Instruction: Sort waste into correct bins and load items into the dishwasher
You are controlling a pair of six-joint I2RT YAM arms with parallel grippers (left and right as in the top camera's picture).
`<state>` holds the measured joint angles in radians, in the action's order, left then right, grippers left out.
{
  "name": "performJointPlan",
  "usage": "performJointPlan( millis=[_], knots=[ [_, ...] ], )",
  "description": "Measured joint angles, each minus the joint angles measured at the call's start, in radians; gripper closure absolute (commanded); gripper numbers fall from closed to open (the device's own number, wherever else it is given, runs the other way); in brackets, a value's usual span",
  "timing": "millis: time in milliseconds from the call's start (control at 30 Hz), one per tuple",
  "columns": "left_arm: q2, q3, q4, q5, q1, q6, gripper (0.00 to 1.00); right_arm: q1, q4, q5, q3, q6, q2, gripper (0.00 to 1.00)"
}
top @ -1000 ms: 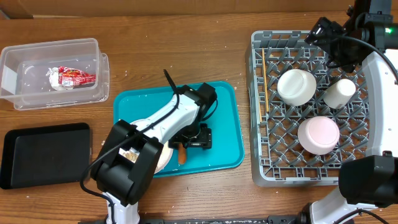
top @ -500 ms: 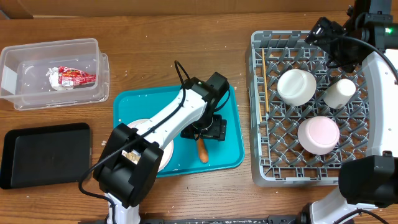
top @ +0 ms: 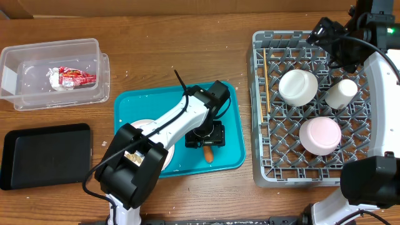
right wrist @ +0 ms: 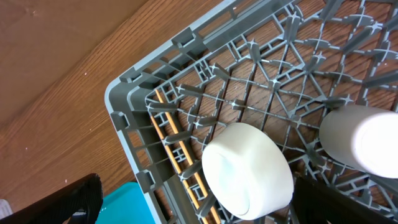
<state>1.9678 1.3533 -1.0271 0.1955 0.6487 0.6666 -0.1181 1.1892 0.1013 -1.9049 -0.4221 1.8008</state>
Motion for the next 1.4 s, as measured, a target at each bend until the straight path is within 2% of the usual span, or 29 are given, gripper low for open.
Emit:
performJointPlan(
  millis=[100, 267, 433, 533, 767, 833, 933, 1133, 1400],
  knots=[
    [0.0, -0.003, 0.008, -0.001, 0.0, 0.04, 0.31, 0.0, 0.0, 0.0, 0.0, 0.0, 0.0, 0.0],
    [0.0, -0.011, 0.018, -0.021, 0.0, 0.1, 0.29, 0.0, 0.0, 0.0, 0.0, 0.0, 0.0, 0.0],
    [0.0, -0.052, 0.064, -0.039, 0.0, 0.161, 0.38, 0.0, 0.0, 0.0, 0.0, 0.0, 0.0, 0.0],
    [0.0, -0.08, 0.085, -0.042, 0.0, 0.188, 0.39, 0.0, 0.0, 0.0, 0.0, 0.0, 0.0, 0.0],
    [-0.002, -0.084, 0.09, -0.046, 0.0, 0.223, 0.62, 0.0, 0.0, 0.0, 0.0, 0.0, 0.0, 0.0],
    [-0.002, -0.085, 0.09, -0.047, 0.0, 0.224, 0.65, 0.0, 0.0, 0.0, 0.0, 0.0, 0.0, 0.0],
    [-0.002, -0.085, 0.091, -0.046, 0.0, 0.225, 0.74, 0.0, 0.0, 0.0, 0.0, 0.0, 0.0, 0.0],
    [-0.002, -0.083, 0.072, -0.047, 0.0, 0.224, 0.78, 0.0, 0.0, 0.0, 0.0, 0.0, 0.0, 0.0],
    [-0.002, 0.022, -0.088, -0.06, -0.012, 0.197, 0.86, 0.0, 0.0, 0.0, 0.0, 0.0, 0.0, 0.0]
  ],
)
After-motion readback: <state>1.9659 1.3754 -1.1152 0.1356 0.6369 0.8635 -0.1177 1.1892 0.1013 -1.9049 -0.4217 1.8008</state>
